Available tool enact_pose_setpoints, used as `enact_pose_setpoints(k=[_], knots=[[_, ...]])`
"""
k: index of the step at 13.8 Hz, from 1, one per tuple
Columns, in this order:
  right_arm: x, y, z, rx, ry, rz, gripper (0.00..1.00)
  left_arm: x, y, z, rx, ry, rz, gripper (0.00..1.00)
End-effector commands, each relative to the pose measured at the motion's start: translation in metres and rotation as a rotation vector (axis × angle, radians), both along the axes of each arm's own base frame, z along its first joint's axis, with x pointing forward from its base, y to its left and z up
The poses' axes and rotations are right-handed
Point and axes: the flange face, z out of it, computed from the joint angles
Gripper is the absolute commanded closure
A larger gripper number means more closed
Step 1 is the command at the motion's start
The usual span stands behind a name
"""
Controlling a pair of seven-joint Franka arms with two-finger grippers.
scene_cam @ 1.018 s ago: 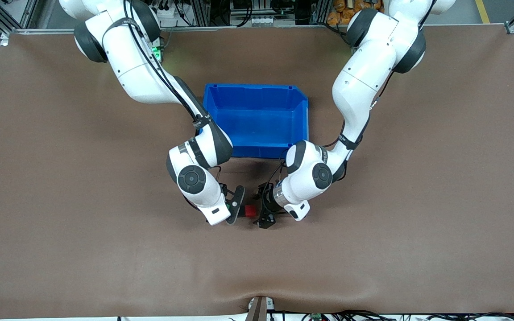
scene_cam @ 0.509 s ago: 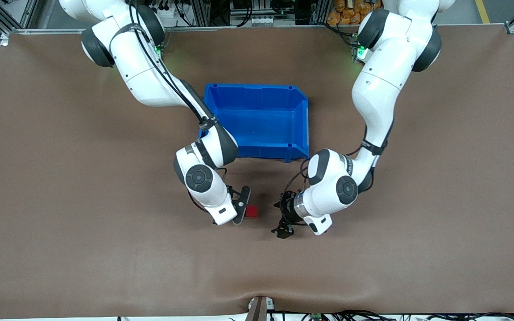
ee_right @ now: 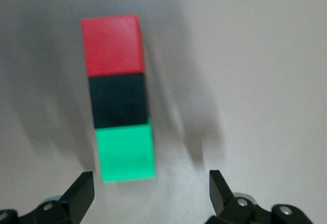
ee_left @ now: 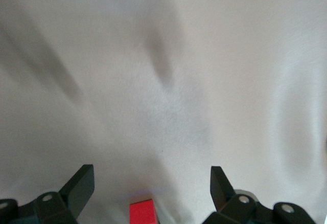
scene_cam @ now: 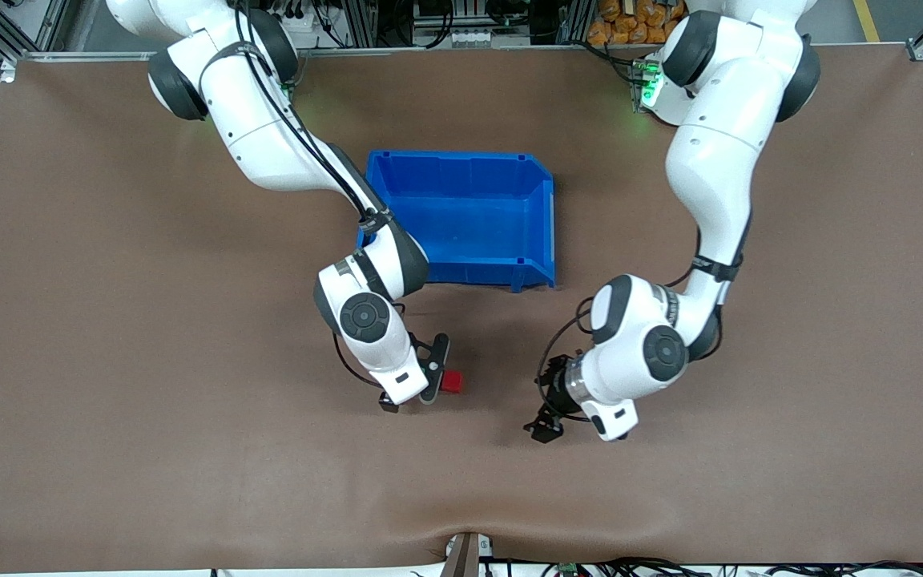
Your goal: Attach green and red cubes to black cube
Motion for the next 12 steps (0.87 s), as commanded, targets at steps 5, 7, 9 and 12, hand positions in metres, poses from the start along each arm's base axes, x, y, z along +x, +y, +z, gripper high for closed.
enact_pose_setpoints(k=[5,7,9,12], knots=[[0.045,-0.182,0.148,0.011,0.049,-0.266,0.00,0.011,0.055,0.060,0.175,-0.083,-0.230,0.00],[0.039,-0.222,0.213,0.017,0.060,-0.389,0.00,0.016,0.084,0.076,0.211,-0.085,-0.283,0.00],[0.022,-0.247,0.274,0.021,0.075,-0.557,0.00,0.023,0.119,0.101,0.223,-0.118,-0.352,0.00],[-0.013,-0.301,0.342,0.018,0.108,-0.821,0.00,0.032,0.171,0.131,0.276,-0.192,-0.505,0.00]])
